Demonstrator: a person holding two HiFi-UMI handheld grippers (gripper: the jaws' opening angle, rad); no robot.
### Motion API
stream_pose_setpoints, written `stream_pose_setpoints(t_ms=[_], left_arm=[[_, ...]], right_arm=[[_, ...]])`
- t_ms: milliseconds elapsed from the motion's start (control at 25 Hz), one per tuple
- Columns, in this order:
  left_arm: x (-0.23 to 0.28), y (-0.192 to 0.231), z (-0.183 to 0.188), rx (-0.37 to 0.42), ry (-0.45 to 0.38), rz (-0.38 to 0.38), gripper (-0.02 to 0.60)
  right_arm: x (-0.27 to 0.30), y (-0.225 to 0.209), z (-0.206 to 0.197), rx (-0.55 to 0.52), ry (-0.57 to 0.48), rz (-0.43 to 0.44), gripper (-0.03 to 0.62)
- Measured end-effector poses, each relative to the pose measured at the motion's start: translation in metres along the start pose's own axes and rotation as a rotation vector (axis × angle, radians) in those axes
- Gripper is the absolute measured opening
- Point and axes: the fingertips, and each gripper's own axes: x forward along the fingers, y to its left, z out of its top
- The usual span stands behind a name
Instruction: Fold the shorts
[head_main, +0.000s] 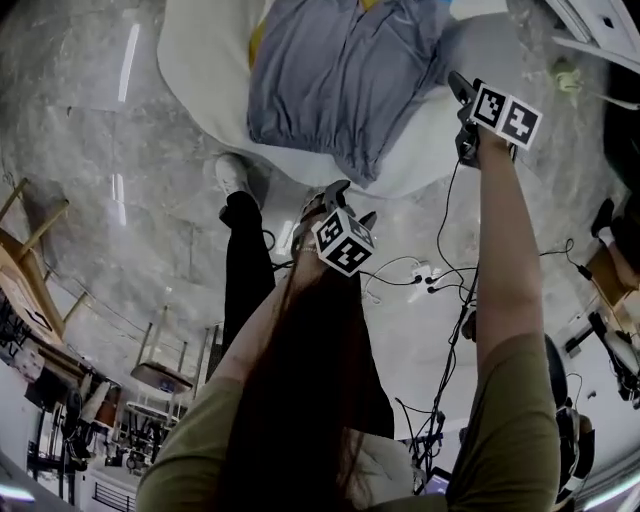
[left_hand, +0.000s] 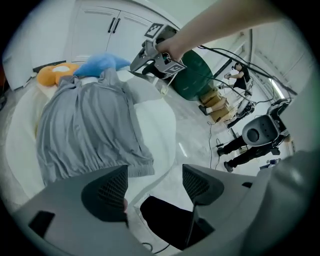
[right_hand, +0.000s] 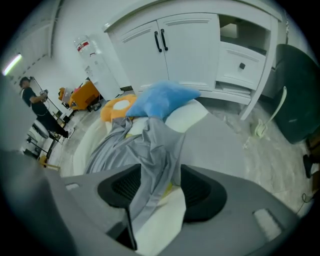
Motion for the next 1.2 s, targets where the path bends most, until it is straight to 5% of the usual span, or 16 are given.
stream_pose_setpoints(t_ms=[400,840,920,1040,1200], left_arm=[[0.084,0.000,0.003,0.120,0.040,0.026,0.327],[0.113,0.017,-0.005,0.110,0.054,0.091,0.323],[0.111,0.018,-0.006,0.132,0.065,0.131,0.282],[0.105,0.023,-0.002,0.224,0.078,0.175,0.110],[0.083,0.024,0.003,0.137,0.023,0.132,0.038]], right_arm=[[0.084,-0.038,0.040,-0.009,-0.050,-0.011,0.250],[0.130,-0.059,0.041,-0.069,-0.007,-0.155,0.230],[0.130,-0.063,0.037,-0.095,0.018,-0.191,0.182],[0.124,-0.068,0.038,-0.066,0.037,-0.208,0.019],[0.101,-0.064,0.050,0.006,0.032,-0.101,0.006]])
